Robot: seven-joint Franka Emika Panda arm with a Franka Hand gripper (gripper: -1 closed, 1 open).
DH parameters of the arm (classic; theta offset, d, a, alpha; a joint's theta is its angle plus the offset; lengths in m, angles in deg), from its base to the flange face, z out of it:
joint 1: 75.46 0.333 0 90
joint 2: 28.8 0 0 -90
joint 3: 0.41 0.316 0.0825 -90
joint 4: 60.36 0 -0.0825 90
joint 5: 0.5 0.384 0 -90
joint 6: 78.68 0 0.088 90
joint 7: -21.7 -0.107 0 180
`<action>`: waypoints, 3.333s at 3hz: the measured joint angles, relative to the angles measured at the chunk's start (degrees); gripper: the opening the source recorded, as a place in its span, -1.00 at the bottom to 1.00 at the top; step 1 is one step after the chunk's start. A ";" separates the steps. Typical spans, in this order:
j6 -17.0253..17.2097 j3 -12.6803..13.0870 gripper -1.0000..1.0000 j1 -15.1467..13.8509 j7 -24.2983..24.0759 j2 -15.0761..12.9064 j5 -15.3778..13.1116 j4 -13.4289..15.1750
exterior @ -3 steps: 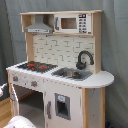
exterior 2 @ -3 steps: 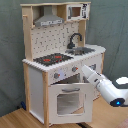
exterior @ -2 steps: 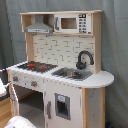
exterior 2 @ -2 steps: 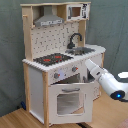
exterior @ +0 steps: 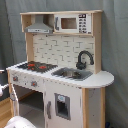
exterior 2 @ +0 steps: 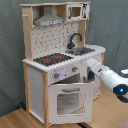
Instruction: Play with the kitchen
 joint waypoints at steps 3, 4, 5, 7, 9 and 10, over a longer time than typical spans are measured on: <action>3.82 -1.99 1.00 -0.72 7.64 -2.65 16.85 -2.05; 5.64 -3.11 1.00 -1.51 10.96 -4.40 22.38 -2.45; 6.84 -4.92 1.00 -2.20 14.47 -5.94 26.35 -2.49; 6.94 -6.39 1.00 -5.59 21.72 -12.16 34.49 -3.33; 6.88 -6.38 1.00 -10.19 29.94 -19.84 38.82 -4.92; 6.84 -6.28 1.00 -12.35 34.28 -23.82 39.64 -5.82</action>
